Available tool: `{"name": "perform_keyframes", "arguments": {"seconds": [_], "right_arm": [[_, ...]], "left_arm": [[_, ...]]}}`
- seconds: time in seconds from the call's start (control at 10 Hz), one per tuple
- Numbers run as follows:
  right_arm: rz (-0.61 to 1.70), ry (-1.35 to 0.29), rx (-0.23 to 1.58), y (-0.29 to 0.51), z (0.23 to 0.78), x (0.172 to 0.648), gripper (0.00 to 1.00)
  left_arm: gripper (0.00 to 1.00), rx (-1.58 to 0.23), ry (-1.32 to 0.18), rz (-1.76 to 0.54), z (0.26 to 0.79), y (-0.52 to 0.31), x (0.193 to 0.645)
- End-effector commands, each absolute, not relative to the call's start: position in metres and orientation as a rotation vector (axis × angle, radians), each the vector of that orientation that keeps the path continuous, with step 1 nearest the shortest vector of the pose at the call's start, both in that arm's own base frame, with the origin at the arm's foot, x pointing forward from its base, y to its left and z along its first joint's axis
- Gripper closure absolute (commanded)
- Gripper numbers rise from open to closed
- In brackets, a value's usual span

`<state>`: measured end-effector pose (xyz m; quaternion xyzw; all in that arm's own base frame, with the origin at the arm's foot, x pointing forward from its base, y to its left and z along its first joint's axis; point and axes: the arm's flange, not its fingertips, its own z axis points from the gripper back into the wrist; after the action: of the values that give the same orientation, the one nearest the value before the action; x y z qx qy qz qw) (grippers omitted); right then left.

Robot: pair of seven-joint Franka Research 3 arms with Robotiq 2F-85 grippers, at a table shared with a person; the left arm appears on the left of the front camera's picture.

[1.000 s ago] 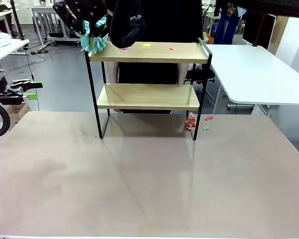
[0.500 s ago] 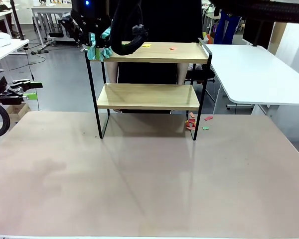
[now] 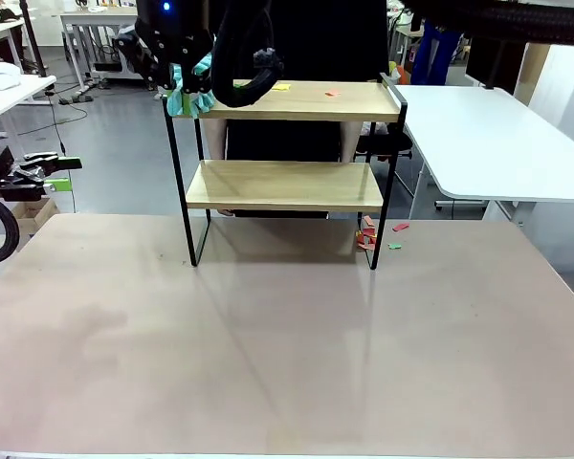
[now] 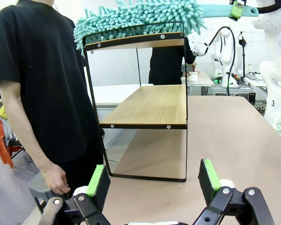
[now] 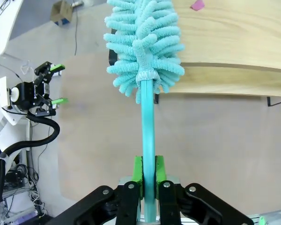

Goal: Clean the shelf.
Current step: Clean the specific section of the Shelf indicated by the human with the Duster.

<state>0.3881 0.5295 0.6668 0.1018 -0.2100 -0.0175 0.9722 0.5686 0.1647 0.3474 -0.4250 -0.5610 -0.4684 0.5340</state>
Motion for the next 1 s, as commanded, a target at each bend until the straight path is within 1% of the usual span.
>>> {"name": "perform_keyframes", "arguments": {"seconds": [0.0, 0.3, 0.6, 0.9], "right_arm": [[-0.026, -0.395, 0.195, 0.519, 0.666, 0.395, 0.87], [-0.053, -0.32, 0.224, 0.463, 0.667, 0.404, 0.87], [-0.087, -0.304, 0.195, 0.418, 0.668, 0.416, 0.87], [-0.188, -0.307, 0.147, 0.365, 0.663, 0.426, 0.87]], "left_arm": [[0.0, -1.007, -1.335, -1.127, 0.351, 0.164, 0.566], [0.0, -1.007, -1.335, -1.127, 0.351, 0.164, 0.566], [0.0, -1.007, -1.335, -1.127, 0.351, 0.164, 0.566], [0.0, -1.007, -1.335, -1.127, 0.351, 0.164, 0.566]]}}
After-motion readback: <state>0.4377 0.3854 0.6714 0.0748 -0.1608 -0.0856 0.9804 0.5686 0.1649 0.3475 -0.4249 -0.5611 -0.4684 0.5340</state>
